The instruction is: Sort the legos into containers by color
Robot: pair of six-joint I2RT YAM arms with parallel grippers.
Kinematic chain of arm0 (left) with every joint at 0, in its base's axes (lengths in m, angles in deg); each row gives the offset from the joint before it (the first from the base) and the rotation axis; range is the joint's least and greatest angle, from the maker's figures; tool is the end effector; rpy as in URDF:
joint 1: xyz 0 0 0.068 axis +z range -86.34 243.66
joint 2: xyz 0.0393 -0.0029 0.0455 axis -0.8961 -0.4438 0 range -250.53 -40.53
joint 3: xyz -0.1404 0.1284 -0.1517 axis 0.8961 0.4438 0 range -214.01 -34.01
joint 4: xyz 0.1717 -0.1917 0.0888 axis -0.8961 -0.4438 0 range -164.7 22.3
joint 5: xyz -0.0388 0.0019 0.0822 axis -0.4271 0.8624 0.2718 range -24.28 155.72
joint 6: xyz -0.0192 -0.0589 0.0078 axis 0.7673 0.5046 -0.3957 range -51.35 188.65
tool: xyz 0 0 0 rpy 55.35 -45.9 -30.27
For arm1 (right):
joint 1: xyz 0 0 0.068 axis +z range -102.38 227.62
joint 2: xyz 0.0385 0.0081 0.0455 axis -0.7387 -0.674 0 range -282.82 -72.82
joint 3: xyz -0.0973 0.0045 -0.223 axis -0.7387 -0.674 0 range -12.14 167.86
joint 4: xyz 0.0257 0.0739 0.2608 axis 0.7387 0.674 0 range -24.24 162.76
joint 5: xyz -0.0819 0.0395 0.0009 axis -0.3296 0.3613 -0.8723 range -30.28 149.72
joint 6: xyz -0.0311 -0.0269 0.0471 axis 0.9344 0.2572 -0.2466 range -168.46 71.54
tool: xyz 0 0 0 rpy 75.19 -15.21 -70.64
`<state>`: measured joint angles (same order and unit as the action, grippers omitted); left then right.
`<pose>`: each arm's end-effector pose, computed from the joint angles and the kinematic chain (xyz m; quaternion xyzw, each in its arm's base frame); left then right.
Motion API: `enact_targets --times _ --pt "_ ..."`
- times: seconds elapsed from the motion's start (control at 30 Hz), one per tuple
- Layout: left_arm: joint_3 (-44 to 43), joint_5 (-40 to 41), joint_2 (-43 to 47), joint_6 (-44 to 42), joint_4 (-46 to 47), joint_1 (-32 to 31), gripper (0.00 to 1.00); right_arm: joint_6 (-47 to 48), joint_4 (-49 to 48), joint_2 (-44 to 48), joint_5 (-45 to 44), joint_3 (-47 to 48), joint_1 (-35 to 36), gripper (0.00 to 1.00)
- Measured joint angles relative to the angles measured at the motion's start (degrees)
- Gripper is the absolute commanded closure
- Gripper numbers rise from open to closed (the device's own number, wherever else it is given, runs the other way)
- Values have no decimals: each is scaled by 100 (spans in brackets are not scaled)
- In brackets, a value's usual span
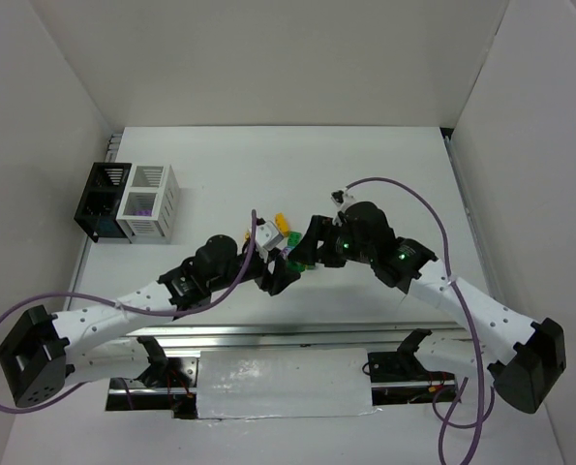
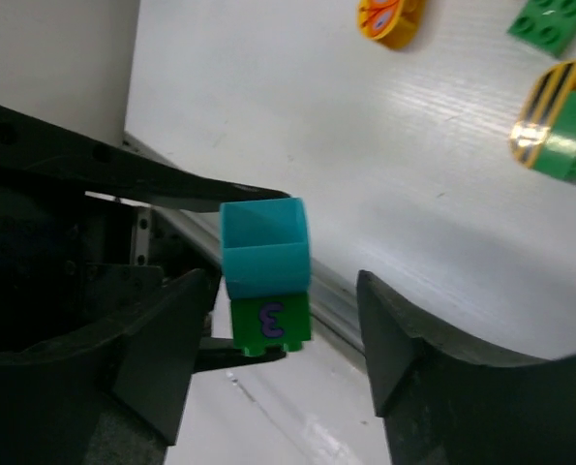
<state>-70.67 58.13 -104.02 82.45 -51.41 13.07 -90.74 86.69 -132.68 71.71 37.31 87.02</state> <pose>0.1798 -0.2287 0.2381 0.2823 0.7147 -0.3829 0.5127 0.2015 0.1782 0.2652 -0.0293 0.8681 0.3875 0.3090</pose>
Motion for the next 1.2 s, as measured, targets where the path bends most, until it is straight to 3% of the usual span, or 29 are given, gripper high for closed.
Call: enact_targets --times 0.17,0.2,0.27,0.3,0.37,0.43,0.47,0.63,0.87,1.2 --pt "4 -131 146 -181 94 -37 100 -26 -59 -133 229 81 358 49" --pt "4 -138 186 -197 109 -39 100 -37 -74 -149 299 81 400 63" --pt "4 -162 249 -208 76 -46 100 -33 -118 -157 393 74 428 81" --pt "2 -153 278 -232 66 -48 98 -37 -157 -157 428 72 428 100" --pt "2 -138 306 -295 28 -48 70 -44 -236 -157 481 37 426 100" --pt "0 -107 328 -306 -48 -50 27 -20 -413 -144 542 -72 422 100" --pt "-11 -70 337 -306 -118 -57 1 0 -501 -136 570 -127 422 100" --pt "-267 -15 350 -173 -531 -70 1 278 -1193 136 986 -599 219 100" --pt "-1351 81 664 507 -1720 -44 1 1220 -1753 876 1888 -1049 -483 100" --pt "-2002 -1733 673 1038 -2114 31 7 1845 -2479 1526 3853 -1067 -487 100"
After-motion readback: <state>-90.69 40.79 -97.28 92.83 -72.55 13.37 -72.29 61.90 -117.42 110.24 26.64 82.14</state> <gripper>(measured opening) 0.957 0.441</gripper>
